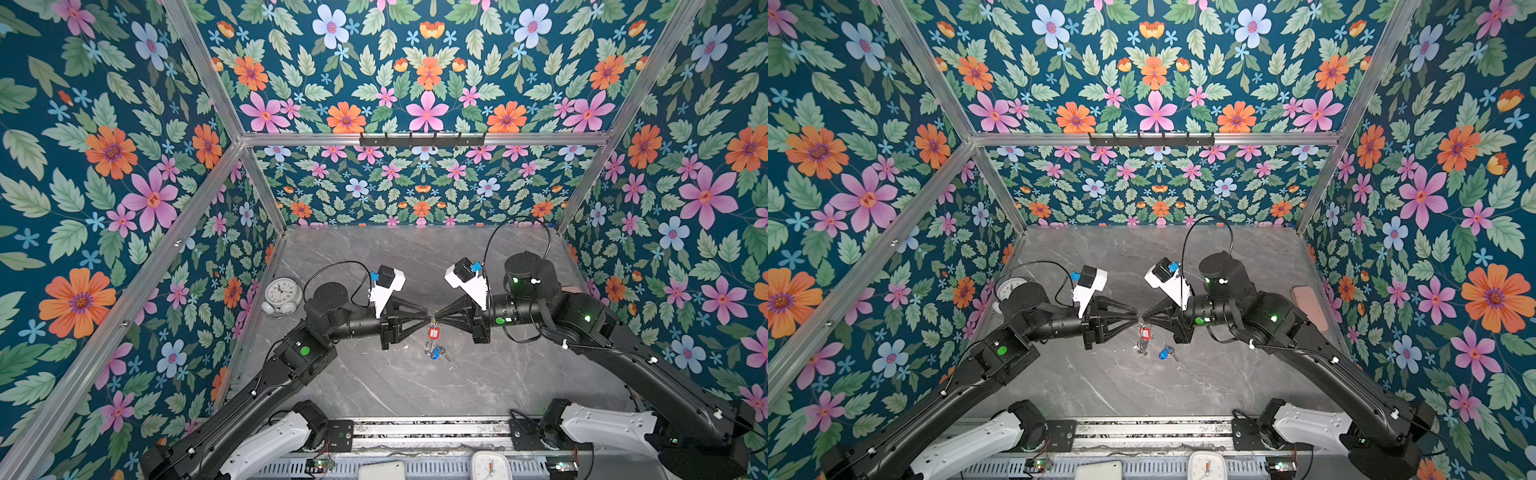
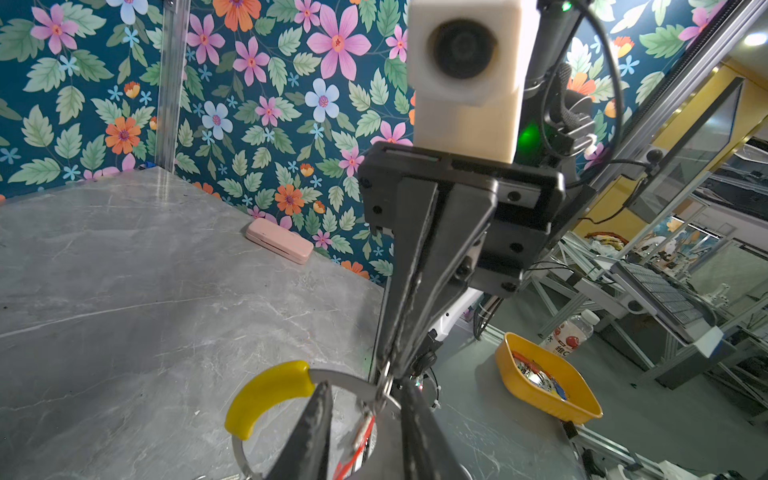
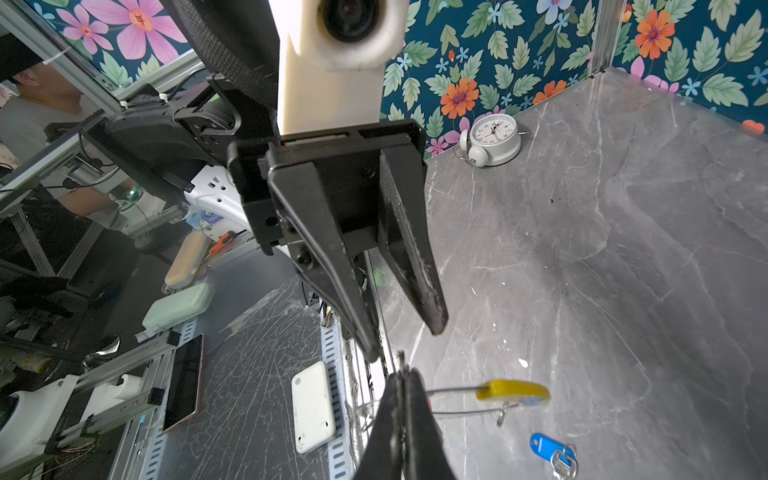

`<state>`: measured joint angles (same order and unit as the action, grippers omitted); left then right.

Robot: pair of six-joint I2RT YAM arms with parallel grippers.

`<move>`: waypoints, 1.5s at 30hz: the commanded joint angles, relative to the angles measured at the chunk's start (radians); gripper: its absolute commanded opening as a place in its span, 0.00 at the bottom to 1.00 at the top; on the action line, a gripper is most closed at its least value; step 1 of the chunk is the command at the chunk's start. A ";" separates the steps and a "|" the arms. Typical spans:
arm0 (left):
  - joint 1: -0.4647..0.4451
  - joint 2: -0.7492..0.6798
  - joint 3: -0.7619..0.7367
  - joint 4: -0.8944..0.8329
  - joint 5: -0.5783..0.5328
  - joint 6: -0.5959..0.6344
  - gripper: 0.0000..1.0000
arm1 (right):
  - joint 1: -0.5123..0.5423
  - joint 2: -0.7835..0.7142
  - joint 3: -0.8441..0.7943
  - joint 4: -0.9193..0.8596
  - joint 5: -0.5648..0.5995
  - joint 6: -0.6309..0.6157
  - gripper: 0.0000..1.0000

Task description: Remove the keys from the keyring

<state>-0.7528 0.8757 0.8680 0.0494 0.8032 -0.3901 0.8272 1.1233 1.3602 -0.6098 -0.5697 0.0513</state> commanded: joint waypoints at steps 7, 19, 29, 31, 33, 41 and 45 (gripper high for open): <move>0.000 0.023 0.005 0.043 0.056 -0.007 0.19 | 0.001 0.023 0.031 -0.035 -0.007 -0.037 0.00; 0.001 0.031 -0.033 0.138 0.083 -0.064 0.00 | 0.001 0.041 0.038 -0.017 0.000 -0.036 0.00; -0.012 -0.024 -0.085 0.236 -0.059 -0.116 0.00 | 0.001 -0.110 -0.138 0.286 0.186 0.092 0.34; -0.019 -0.046 -0.093 0.224 -0.125 -0.112 0.00 | 0.001 -0.168 -0.216 0.396 0.246 0.128 0.36; -0.026 -0.065 -0.102 0.215 -0.194 -0.106 0.00 | 0.001 -0.209 -0.287 0.490 0.273 0.152 0.38; -0.064 -0.128 -0.159 0.248 -0.487 -0.075 0.00 | 0.002 -0.226 -0.442 0.723 0.242 0.236 0.41; -0.074 -0.107 -0.158 0.238 -0.593 -0.052 0.00 | 0.001 -0.217 -0.466 0.750 0.263 0.255 0.41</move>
<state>-0.8234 0.7605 0.7071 0.2466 0.3370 -0.4686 0.8272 0.9039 0.9028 0.0444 -0.3290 0.2707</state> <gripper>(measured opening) 0.050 0.406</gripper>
